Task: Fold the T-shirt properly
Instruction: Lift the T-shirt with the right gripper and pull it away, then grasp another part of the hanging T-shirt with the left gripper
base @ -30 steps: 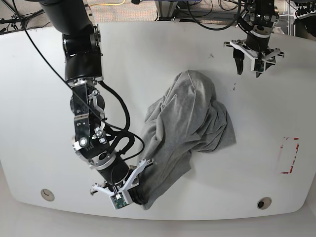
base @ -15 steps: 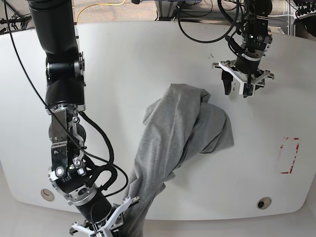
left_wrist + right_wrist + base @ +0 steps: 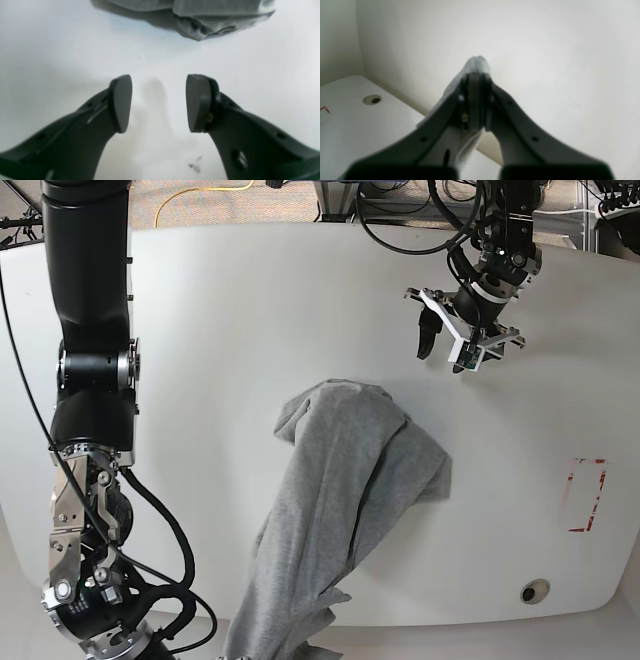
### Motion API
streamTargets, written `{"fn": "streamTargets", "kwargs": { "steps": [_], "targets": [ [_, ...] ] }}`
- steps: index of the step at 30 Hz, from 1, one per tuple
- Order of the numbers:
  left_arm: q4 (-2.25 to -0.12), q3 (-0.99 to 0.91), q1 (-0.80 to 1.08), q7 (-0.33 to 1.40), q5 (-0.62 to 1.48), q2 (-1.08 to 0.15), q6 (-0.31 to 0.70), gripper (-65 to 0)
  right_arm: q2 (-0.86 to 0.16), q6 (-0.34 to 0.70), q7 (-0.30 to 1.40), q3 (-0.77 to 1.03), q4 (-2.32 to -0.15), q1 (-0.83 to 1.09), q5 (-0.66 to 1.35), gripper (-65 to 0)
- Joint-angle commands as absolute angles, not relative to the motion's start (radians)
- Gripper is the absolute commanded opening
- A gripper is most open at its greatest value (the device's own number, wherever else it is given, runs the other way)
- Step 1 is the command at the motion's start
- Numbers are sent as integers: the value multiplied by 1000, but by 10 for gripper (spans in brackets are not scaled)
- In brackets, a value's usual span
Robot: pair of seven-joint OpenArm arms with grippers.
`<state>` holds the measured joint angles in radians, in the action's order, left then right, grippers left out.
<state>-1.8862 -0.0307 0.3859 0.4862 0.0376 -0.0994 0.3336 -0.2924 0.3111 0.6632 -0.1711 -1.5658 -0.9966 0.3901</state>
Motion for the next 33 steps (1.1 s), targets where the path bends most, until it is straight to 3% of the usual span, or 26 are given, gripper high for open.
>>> {"fn": "streamTargets", "kwargs": {
  "steps": [1,17,24,33],
  "targets": [
    [-1874,-30,384,470,42,-99,341,-331,-305,305,630,-168,-1569,-1076,400,-650],
    [-1770,30,272,470,42,-79,346,-331,-337,305,639,-291,-1531,-1294,429,-650],
    [-1690,81,193,470,44,-74,420,-331,-335,305,639,-328,-1491,-1345,430,-650],
    [-1596,85,108,470,44,15,420,-331,-337,305,639,-337,-1469,-1377,430,-650]
  ]
}}
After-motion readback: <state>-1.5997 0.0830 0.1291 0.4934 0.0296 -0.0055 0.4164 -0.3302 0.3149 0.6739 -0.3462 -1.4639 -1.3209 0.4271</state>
